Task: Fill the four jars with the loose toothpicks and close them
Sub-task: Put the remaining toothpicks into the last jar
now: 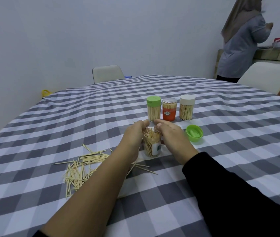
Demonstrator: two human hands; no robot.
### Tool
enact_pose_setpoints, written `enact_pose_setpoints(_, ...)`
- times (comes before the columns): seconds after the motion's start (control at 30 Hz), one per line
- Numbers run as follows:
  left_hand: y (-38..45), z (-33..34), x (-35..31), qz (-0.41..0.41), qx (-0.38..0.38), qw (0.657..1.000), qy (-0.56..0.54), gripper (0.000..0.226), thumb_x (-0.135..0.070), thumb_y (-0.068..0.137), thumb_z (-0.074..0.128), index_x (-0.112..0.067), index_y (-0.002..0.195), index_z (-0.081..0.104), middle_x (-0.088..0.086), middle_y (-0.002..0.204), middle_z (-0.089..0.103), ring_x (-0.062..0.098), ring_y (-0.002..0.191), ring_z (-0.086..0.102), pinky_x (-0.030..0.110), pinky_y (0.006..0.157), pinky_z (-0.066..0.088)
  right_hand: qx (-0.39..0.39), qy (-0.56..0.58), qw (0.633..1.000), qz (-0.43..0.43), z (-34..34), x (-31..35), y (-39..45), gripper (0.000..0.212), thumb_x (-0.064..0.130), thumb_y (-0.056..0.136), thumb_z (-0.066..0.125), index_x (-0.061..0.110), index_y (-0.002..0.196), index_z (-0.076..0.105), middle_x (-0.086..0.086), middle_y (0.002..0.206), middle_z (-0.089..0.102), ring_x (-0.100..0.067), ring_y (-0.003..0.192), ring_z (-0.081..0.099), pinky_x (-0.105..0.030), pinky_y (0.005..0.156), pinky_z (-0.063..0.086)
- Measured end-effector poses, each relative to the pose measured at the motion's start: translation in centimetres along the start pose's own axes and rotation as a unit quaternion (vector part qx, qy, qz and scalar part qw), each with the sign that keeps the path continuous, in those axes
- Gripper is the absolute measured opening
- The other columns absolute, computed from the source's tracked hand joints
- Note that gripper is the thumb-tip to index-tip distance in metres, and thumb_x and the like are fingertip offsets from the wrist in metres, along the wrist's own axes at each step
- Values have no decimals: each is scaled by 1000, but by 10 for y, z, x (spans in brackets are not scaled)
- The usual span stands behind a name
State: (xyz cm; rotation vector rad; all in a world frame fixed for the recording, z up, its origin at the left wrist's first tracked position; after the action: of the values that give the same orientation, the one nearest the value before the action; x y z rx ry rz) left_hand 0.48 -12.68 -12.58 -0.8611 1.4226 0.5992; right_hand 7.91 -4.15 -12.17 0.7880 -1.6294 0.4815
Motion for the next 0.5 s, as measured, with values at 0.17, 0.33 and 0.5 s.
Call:
enact_pose_setpoints(0.17, -6, 6, -7, 22, 30, 995, 96, 27, -29, 100, 40, -11, 106, 59, 20, 118, 62, 35, 109, 59, 42, 93, 47, -1, -6, 1000, 0, -1, -1, 0, 35, 17, 99, 37, 14, 125, 60, 1, 113, 60, -2, 89, 56, -15, 76, 46)
enact_pose_setpoints(0.33, -5, 6, -4, 32, 77, 995, 48, 41, -50, 100, 21, -32, 113, 56, -9, 91, 63, 8, 85, 57, 25, 78, 44, -2, 1, 1000, 4, -1, -4, 2, 36, 14, 97, 35, 12, 120, 63, -1, 117, 63, -12, 103, 58, -28, 91, 49)
enact_pose_setpoints(0.5, 3, 4, 6, 25, 70, 996, 57, 43, -52, 98, 33, -31, 128, 56, -4, 113, 61, 17, 111, 56, 38, 102, 41, 24, 16, 1000, 3, 0, -5, 3, 30, 17, 96, 42, 13, 105, 70, 4, 99, 69, -11, 96, 63, -35, 93, 51)
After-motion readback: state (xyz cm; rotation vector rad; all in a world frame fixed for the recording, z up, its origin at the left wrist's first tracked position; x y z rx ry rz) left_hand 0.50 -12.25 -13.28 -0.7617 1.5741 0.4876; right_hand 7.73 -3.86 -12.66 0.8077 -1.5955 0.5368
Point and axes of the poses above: each hand's wrist, its own y-axis towards the middle knuckle, its own z-axis out of the palm, x = y × z, the point moved 5 cm from there along y, towards the middle knuckle
